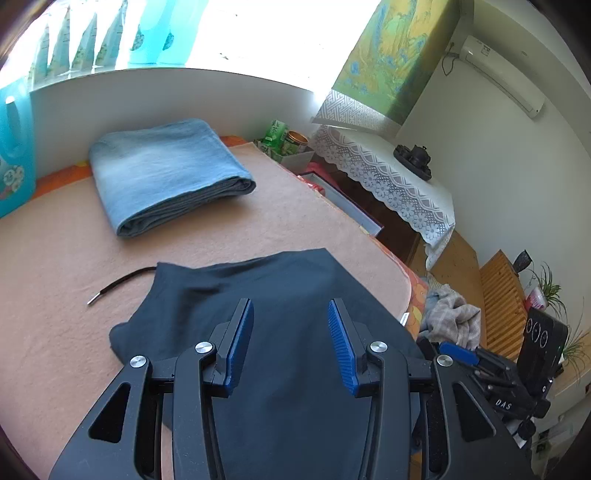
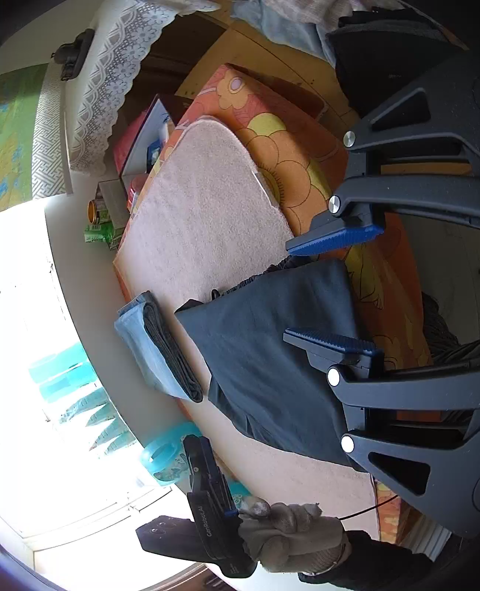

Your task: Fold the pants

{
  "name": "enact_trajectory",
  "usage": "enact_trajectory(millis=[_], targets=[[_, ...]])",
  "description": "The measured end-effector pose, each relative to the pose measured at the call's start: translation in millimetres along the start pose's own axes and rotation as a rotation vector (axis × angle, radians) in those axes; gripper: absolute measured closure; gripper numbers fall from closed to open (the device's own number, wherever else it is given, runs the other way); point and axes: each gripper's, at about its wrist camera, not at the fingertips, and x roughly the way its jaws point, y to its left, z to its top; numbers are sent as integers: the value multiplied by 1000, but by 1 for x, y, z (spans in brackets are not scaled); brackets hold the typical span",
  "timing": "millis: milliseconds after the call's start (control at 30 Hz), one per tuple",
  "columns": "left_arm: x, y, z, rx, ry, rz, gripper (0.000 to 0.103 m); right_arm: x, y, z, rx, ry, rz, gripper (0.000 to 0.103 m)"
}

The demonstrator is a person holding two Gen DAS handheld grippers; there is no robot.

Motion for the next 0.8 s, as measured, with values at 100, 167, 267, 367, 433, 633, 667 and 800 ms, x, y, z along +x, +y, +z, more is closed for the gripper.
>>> enact_trajectory(millis=[100,167,267,367,433,633,667,800], targets=[[-14,8,-30,-19,7,1,63,4,18,12,-71,-16,13,60],[-19,8,-51,-32,18,-19,63,9,31,22,-129,-21,30,60],[-20,5,-84,-54,47,-56,63,28,49,35,-211,20,58,60],[-16,-9,-107,-39,66,-72,63,56,56,42,-265,77,37,60],[-16,-19,-120,-4,74,-74,63,76,54,43,-277,126,3,60],[-5,-34,-148,70,111,-53,63,103,33,39,-249,196,-25,59],[-5,-34,-150,80,101,-48,63,104,31,39,-245,203,-24,56],[-10,-40,-154,98,73,-20,63,108,28,42,-255,228,-31,47]])
